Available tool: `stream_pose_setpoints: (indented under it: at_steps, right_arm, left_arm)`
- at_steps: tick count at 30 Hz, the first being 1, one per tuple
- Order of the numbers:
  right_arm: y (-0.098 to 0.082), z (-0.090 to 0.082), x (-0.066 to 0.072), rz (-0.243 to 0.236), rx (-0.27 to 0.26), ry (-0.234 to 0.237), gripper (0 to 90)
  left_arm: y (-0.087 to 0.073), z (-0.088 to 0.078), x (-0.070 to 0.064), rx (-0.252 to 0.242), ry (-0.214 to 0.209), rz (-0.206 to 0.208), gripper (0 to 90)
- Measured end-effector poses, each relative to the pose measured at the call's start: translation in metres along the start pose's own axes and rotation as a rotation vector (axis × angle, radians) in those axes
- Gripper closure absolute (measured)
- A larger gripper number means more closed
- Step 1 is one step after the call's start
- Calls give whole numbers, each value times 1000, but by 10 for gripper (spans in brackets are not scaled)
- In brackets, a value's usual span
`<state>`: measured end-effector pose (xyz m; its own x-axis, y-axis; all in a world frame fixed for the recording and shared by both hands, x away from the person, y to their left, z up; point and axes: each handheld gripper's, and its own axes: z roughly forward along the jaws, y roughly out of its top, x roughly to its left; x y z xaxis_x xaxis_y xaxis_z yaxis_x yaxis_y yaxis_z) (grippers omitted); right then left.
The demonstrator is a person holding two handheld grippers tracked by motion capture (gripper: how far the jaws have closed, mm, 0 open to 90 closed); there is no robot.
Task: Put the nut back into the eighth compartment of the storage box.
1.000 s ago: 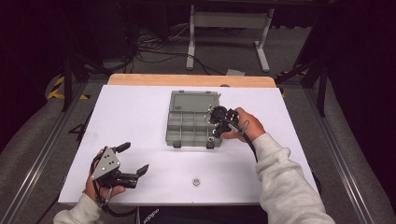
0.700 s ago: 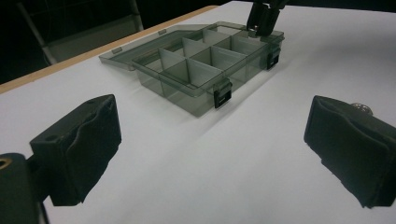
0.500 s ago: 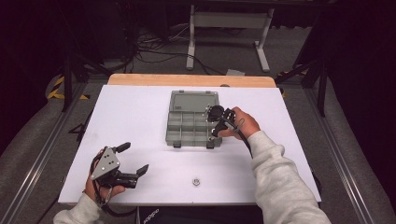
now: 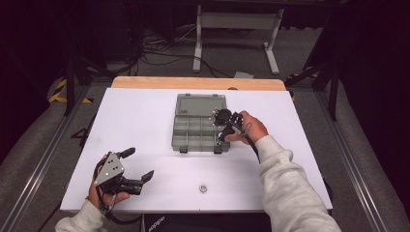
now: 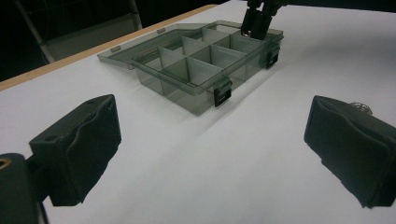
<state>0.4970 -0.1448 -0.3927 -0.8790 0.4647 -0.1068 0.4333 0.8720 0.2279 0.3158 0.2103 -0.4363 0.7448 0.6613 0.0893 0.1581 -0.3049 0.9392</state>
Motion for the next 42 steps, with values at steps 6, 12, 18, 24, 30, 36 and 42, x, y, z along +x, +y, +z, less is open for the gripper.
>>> stream_pose_setpoints:
  at_steps: [6, 12, 18, 24, 30, 36, 42]
  right_arm:
    - [-1, -3, 2, -2, -8, -8, 651]
    - [-5, -10, 5, -3, -46, -10, 623]
    - [-17, -27, 13, 10, -156, -18, 600]
    - [-32, -40, 26, -7, -236, -20, 564]
    - [-47, -51, 40, -27, -306, -16, 531]
    - [-57, -55, 55, -57, -333, -10, 506]
    - [-62, -55, 70, -88, -352, -8, 471]
  left_arm:
    - [0, 0, -1, 2, -4, -5, 44]
    - [0, 0, 0, 3, -3, -4, 44]
    - [0, 1, -1, 8, -1, 0, 44]
    - [0, -1, -1, 3, 1, 6, 44]
    - [0, 0, -2, -1, 1, 1, 44]
    - [1, 0, -2, 0, 3, 7, 44]
    - [0, 0, -2, 3, 1, 5, 44]
